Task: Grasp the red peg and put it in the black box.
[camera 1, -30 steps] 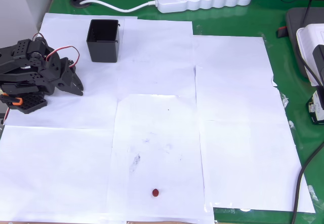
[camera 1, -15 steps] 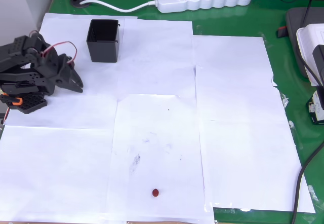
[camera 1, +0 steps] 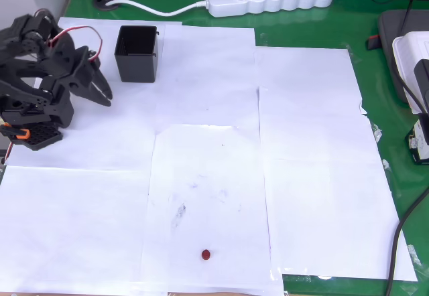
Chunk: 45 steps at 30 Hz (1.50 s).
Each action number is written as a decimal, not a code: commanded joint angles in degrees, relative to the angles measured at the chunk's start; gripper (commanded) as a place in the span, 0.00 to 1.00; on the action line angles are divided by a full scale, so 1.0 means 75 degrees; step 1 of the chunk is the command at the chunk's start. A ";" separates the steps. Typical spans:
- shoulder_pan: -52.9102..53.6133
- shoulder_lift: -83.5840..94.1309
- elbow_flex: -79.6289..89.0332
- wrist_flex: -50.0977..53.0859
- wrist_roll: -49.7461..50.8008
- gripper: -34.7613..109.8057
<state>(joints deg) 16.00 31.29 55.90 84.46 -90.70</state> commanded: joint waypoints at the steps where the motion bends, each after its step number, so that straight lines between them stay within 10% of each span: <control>1: 0.0668 0.1266 0.1559 -0.0492 0.0199 0.24; 21: 0.2824 0.4547 0.2109 -0.4500 0.0281 0.24; 45: 0.3949 0.7277 -0.1043 -1.4016 -0.0164 0.24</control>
<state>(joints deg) 44.74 84.90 46.76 -16.35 -91.14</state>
